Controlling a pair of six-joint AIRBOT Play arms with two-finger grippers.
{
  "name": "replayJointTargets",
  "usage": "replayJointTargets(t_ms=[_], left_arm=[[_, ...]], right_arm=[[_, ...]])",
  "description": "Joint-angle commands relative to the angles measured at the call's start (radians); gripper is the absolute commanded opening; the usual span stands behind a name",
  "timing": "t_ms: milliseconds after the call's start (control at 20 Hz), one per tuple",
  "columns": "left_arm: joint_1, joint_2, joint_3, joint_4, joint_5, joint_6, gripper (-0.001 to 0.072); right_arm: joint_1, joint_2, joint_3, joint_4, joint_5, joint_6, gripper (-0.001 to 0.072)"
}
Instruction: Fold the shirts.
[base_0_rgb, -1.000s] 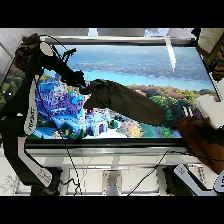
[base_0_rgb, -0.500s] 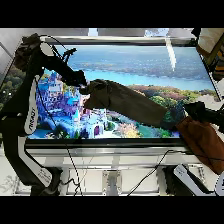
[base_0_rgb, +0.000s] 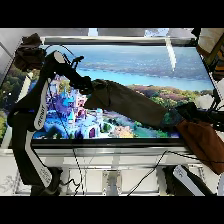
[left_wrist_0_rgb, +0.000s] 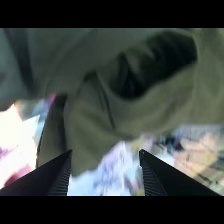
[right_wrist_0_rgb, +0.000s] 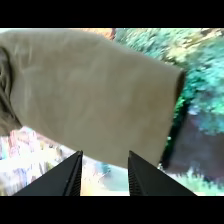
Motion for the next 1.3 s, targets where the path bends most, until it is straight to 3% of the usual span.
replayJointTargets(t_ms=[0, 600, 650, 700, 800, 900, 1050, 1250], left_arm=[[-0.014, -0.048, 0.0, 0.003, 0.11, 0.018, 0.0513], [-0.021, -0.108, 0.0, -0.035, 0.083, 0.028, 0.051], [-0.024, -0.11, 0.0, -0.04, 0.065, 0.029, 0.0485], [-0.029, -0.11, 0.0, -0.058, 0.056, 0.029, 0.0415], [-0.032, -0.11, 0.001, -0.129, 0.055, 0.044, 0.0018], [-0.03, -0.109, 0.003, -0.239, 0.058, 0.074, 0.0013], [-0.03, -0.108, 0.025, -0.4, 0.058, 0.117, 0.0013], [-0.03, -0.106, 0.059, -0.504, 0.066, 0.13, 0.0012]], right_arm=[[0.063, 0.0, 0.001, 0.019, 0.002, 0.018, 0.0336], [0.082, 0.0, 0.001, 0.058, -0.012, 0.015, 0.0336], [0.082, 0.0, 0.001, 0.058, -0.012, 0.014, 0.0336], [0.082, 0.0, 0.001, 0.057, -0.012, 0.014, 0.0336], [0.082, 0.0, 0.001, 0.04, -0.01, 0.017, 0.0336], [0.082, 0.0, 0.001, -0.059, -0.007, 0.075, 0.0336], [0.082, 0.0, -0.009, -0.355, 0.038, 0.235, 0.0337], [0.082, -0.001, -0.12, -0.369, -0.011, 0.252, 0.0336]])
